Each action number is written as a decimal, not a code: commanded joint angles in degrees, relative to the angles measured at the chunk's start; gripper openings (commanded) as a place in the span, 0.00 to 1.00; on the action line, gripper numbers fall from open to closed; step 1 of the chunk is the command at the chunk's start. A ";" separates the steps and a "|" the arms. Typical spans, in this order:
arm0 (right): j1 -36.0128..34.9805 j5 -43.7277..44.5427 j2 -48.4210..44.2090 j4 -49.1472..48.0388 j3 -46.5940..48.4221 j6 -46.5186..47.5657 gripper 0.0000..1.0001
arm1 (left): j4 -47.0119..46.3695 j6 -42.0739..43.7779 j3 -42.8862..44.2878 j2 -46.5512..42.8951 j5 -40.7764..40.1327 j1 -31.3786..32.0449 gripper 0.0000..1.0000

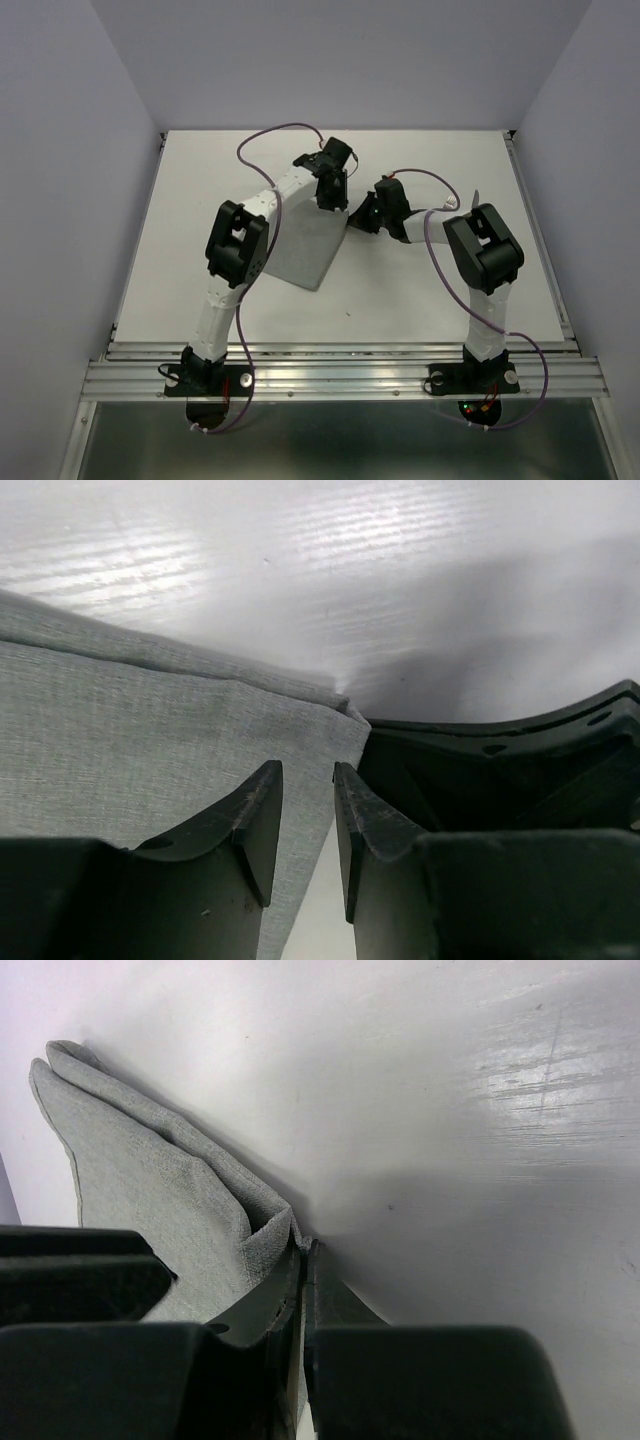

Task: Fold the napkin into a case and place the utensils inside
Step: Smooth out the upper triangle-folded napkin at the center of the board.

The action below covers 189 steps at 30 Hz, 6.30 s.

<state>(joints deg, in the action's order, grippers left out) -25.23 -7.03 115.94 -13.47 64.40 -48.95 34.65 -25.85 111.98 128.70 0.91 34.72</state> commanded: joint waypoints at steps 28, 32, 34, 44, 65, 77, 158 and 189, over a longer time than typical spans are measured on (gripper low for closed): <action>-0.34 5.09 1.22 7.15 -2.88 2.19 0.06 | 0.06 -3.95 5.44 5.94 2.43 -2.90 0.41; -0.34 5.18 1.13 7.15 -2.97 2.28 0.06 | -0.38 -3.95 5.18 5.42 2.34 -2.90 0.30; -0.34 5.09 1.22 7.06 -2.97 2.19 0.06 | -0.38 -3.95 5.61 5.59 2.26 -2.90 0.21; -0.34 10.09 -3.61 9.16 -4.81 4.21 0.16 | -0.90 -3.86 3.16 2.43 -0.29 -2.46 0.21; -0.34 7.55 -3.00 9.08 -3.05 4.83 0.36 | 0.15 -4.04 4.30 4.89 -2.31 -1.06 0.41; -0.86 4.21 -0.28 9.08 -1.56 5.27 0.35 | -0.29 -4.04 3.59 7.26 -2.23 -0.97 0.15; -0.87 6.41 1.31 9.17 -2.00 5.44 0.14 | -3.89 -5.88 1.75 8.75 -6.71 -0.53 0.35; -0.87 6.76 -0.71 9.34 -2.52 5.18 0.14 | -5.82 -4.12 -5.02 -0.20 -3.11 -0.18 0.00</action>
<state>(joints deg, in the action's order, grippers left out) -25.61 -2.96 114.45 -11.79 64.03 -45.04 26.96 -30.37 108.73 132.84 -4.32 34.04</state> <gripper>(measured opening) 0.141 0.019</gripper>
